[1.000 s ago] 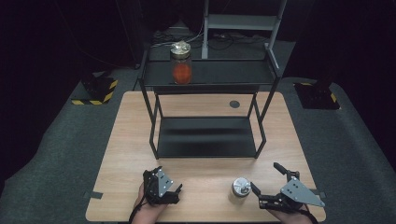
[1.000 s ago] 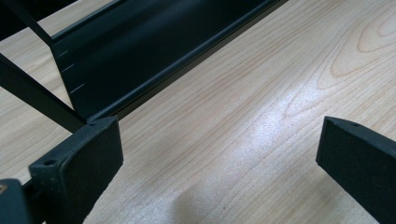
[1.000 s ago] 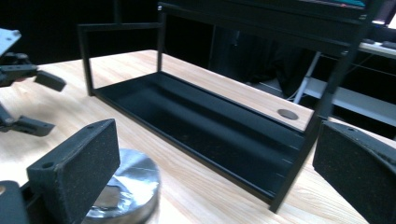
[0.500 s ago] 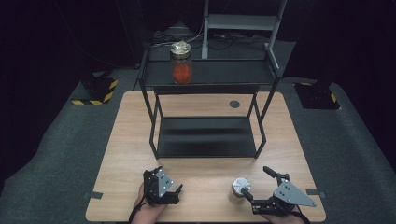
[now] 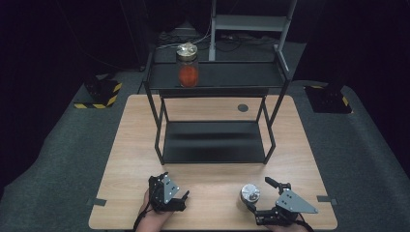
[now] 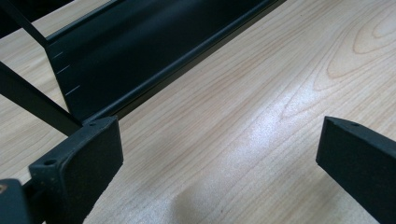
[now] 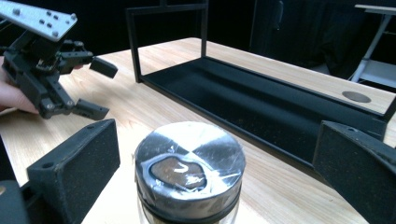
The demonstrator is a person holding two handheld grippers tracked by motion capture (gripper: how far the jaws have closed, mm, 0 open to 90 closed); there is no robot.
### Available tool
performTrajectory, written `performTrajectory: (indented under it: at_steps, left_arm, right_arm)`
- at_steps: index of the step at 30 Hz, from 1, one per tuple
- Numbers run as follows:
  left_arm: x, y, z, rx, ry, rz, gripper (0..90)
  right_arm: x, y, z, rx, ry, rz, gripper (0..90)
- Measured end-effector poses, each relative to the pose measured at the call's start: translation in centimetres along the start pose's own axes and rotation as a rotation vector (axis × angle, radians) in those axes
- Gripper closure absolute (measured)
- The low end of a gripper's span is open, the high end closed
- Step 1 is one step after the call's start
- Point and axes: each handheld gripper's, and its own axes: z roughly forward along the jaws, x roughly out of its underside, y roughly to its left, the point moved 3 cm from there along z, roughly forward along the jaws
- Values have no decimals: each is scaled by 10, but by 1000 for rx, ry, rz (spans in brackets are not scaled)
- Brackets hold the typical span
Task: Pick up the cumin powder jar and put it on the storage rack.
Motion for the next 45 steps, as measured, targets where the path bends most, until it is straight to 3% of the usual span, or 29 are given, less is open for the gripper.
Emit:
performTrajectory:
  at_steps: [7, 11, 15, 19, 36, 45]
  left_arm:
    - [0, 1, 0, 5, -4, -4, 9]
    - [0, 2, 2, 8, -9, -15, 9]
    - [-1, 1, 2, 5, -6, 1, 9]
    - [-2, 1, 3, 8, -2, -1, 9]
    - [-1, 3, 3, 10, -8, -7, 9]
    - [-1, 1, 3, 9, -8, -3, 9]
  right_arm:
    - [4, -2, 3, -18, 6, 4, 11]
    - [8, -3, 3, -26, 8, 11, 49]
    - [11, -4, 4, -40, 8, 15, 104]
    - [13, -2, 7, -51, 10, -3, 144]
    - [20, -3, 11, -51, 1, 26, 263]
    - [23, 0, 10, -55, -18, 11, 334]
